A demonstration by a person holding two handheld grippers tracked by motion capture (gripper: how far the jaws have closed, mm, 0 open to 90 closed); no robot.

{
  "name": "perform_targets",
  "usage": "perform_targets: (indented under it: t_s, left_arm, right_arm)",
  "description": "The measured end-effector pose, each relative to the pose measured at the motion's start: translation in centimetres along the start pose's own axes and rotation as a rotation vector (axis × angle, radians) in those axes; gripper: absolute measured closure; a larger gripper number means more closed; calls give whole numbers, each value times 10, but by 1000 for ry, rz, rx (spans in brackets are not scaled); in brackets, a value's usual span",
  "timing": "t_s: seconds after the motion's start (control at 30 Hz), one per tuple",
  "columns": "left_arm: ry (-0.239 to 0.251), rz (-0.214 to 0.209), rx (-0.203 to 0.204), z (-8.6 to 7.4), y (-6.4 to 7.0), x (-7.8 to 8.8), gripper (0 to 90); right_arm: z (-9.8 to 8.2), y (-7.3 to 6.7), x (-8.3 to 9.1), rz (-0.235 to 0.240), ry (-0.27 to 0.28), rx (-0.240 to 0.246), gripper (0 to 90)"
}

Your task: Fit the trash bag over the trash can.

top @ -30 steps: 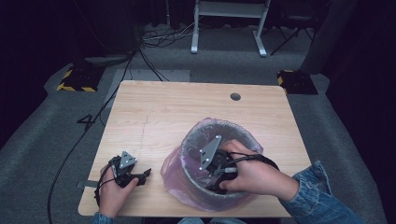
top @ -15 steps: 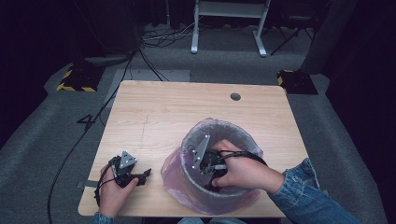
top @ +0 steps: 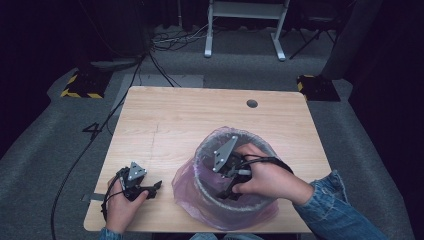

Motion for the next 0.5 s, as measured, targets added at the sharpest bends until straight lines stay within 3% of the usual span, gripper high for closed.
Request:
perform_targets:
  t_s: [0.17, 0.37, 0.5]
  left_arm:
    - [-3, 5, -3, 0, 0, 0, 211]
    - [-2, 4, -3, 0, 0, 0, 210]
    - [-2, 3, -2, 0, 0, 0, 210]
  right_arm:
    - [11, 10, 37, -82, 144, -28, 259]
    - [6, 17, 67, -160, 222, -51, 257]
    - [-8, 22, 83, -220, 259, -110, 244]
Point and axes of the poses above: each handheld gripper's, and its own axes: x roughly backward along the jaws, z roughly out of its top, y roughly to its right, the point moved 10 cm from there along -x, roughly forward along the jaws, and after that the axes turned 10 degrees about x, right-handed, at the moved point
